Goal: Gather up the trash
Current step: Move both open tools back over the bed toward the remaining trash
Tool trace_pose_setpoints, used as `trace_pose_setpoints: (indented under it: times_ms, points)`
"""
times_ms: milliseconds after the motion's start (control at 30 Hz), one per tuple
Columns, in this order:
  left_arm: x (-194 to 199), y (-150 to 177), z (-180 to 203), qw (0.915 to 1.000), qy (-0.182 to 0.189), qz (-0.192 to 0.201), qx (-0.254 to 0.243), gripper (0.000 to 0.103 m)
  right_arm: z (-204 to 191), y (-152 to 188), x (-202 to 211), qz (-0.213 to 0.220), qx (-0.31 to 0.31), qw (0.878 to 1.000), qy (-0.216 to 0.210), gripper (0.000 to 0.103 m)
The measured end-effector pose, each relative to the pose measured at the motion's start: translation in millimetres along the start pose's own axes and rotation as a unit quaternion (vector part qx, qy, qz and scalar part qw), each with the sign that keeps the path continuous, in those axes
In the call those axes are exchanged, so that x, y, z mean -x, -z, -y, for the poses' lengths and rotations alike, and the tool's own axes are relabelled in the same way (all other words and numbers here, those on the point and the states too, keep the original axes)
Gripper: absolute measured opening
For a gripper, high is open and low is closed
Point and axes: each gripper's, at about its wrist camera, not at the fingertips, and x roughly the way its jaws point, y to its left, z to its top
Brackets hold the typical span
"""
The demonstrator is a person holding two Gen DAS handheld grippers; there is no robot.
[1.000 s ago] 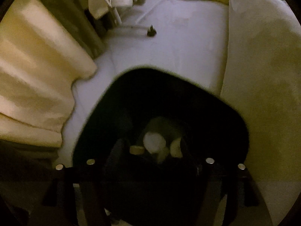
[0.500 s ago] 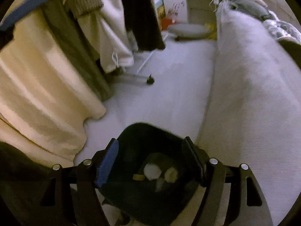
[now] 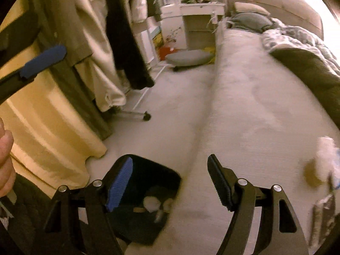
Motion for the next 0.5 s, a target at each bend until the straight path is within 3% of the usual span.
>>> trace_pose_setpoints:
  times_ms: [300,500]
  points:
    - [-21,1,35,0.9996,0.01,-0.001,-0.025,0.096,55,12,38,0.029,-0.035,0.998,0.038,0.076]
    - [-47,8,56,0.9984,0.019,-0.031,-0.043,0.097,93,19,62,0.044,-0.055,0.995,0.065,0.078]
